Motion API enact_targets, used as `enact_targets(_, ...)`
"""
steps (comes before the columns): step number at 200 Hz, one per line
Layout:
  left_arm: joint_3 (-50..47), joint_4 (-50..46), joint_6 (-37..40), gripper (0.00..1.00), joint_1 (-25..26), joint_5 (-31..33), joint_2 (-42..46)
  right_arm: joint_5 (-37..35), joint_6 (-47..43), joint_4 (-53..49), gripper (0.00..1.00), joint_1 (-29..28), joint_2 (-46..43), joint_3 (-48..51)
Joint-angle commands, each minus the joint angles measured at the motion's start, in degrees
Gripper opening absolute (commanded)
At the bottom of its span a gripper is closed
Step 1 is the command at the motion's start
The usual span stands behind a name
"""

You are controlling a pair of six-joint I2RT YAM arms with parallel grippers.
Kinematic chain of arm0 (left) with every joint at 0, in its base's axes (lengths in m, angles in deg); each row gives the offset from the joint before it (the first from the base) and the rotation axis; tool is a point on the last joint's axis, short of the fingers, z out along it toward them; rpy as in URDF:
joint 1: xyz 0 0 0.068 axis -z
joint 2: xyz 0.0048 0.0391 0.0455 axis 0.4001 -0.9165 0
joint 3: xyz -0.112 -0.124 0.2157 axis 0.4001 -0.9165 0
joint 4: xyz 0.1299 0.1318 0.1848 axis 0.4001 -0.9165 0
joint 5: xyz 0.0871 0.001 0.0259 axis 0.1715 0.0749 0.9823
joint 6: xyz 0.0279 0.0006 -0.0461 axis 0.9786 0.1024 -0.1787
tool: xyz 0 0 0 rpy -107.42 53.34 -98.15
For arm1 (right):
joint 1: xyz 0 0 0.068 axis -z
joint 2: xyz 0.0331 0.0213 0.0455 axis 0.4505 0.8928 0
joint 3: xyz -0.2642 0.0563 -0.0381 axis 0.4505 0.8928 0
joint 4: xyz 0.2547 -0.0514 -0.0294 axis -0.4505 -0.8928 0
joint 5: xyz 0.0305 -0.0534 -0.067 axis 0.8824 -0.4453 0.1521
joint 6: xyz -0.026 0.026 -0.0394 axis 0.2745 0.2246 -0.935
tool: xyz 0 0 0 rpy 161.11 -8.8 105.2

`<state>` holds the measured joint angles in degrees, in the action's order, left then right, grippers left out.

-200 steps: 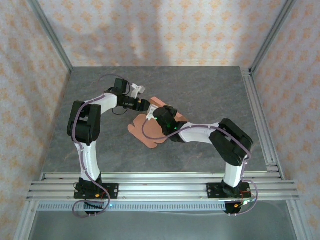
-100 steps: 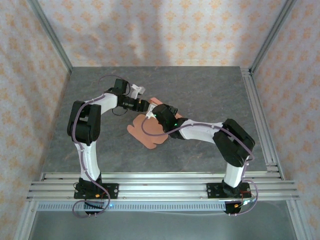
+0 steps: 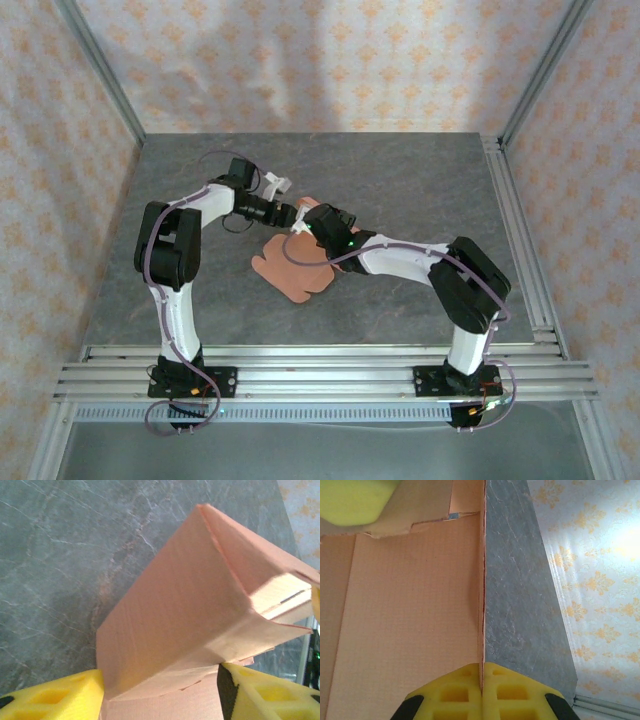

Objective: Fold the paper box

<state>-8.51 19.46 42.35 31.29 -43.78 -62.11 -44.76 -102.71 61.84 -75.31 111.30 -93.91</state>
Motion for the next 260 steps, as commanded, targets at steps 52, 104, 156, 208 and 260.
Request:
enact_targets(52,5.8,-8.6,7.8,0.61,-1.3,-3.3,-0.1,0.7,0.8,-2.5,0.0,0.2,-0.7,-2.5)
enact_targets(104,13.8,-24.8,21.6,0.61,-2.0,-5.8,-4.0,1.3,1.6,-3.0,0.0,0.2,-0.7,-2.9)
enact_targets(156,13.7,-28.3,23.6,0.61,-2.3,-3.0,-3.7,1.8,1.9,-3.5,0.0,0.8,-0.6,-3.3)
enact_targets(208,14.7,-28.3,23.1,0.61,-2.4,0.7,-3.9,3.1,1.6,-4.1,0.0,0.9,0.3,-4.8)
enact_targets(260,17.9,-29.1,23.1,0.6,-2.7,1.1,-5.1,3.4,2.0,-4.7,0.0,0.9,0.7,-5.1)
